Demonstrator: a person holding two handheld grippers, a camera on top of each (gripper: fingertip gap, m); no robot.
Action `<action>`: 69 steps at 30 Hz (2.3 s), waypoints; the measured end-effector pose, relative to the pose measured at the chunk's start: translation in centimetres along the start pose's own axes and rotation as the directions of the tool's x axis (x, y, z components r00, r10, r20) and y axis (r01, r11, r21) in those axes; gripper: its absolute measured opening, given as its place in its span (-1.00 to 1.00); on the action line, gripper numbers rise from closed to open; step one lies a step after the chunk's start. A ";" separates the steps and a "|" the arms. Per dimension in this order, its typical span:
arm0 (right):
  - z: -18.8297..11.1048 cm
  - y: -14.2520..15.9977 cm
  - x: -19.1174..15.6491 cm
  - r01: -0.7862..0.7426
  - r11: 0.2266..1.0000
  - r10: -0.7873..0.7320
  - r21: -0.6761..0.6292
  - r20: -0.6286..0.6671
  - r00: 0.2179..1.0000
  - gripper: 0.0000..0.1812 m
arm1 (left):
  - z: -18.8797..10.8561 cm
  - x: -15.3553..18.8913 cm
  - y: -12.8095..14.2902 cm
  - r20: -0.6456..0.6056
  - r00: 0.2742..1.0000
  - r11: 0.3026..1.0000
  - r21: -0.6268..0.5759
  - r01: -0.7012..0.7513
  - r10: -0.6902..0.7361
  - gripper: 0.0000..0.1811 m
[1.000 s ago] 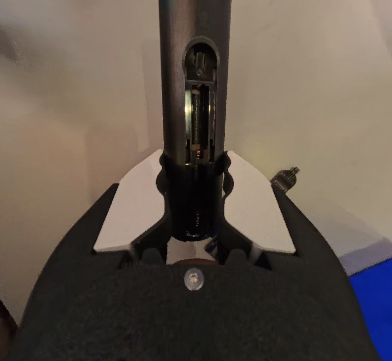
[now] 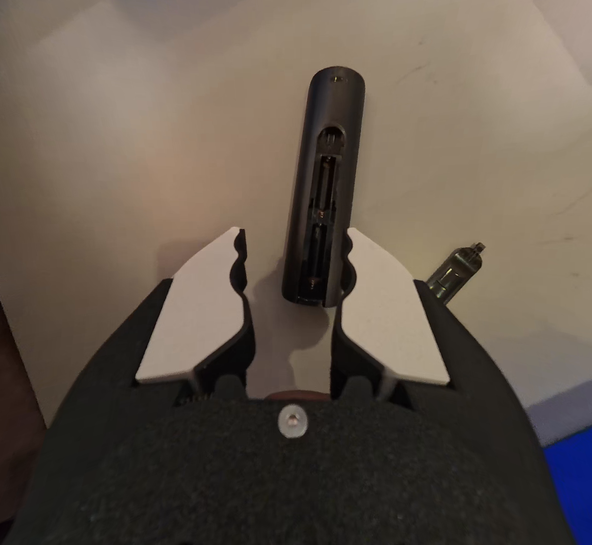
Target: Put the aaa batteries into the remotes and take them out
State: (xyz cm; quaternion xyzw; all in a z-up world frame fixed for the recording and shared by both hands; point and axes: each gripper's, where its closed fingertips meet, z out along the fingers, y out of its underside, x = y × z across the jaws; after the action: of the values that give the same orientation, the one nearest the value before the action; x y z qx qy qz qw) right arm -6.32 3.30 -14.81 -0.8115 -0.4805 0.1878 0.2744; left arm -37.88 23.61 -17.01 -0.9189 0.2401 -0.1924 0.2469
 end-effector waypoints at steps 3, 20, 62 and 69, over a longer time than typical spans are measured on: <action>0.3 -0.1 0.0 -0.026 1.000 0.026 0.006 0.021 0.999 -0.39 | 0.7 -0.9 1.0 0.087 0.994 0.996 -0.064 0.066 -0.060 -0.39; -1.3 -1.4 0.4 -0.014 0.997 0.014 0.074 -0.012 1.000 -0.41 | 0.8 -1.6 2.1 0.284 0.949 0.978 -0.193 -0.084 0.138 -0.89; -3.8 3.1 -5.4 -0.156 0.941 0.122 0.299 0.129 0.984 -0.42 | -0.6 28.0 -3.1 -0.195 0.909 0.926 -0.006 -0.377 0.369 -0.68; -2.7 2.0 -5.9 -0.128 0.952 0.096 0.279 0.125 0.987 -0.42 | -10.8 5.2 2.9 0.314 0.947 0.998 -0.010 -0.060 0.060 -0.61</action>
State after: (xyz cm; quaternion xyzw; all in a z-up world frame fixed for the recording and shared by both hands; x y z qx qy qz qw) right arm -6.17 -3.40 -13.75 -0.7777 -0.4158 0.3150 0.3507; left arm -39.81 14.66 -8.69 -0.9301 0.2256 -0.0359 0.2875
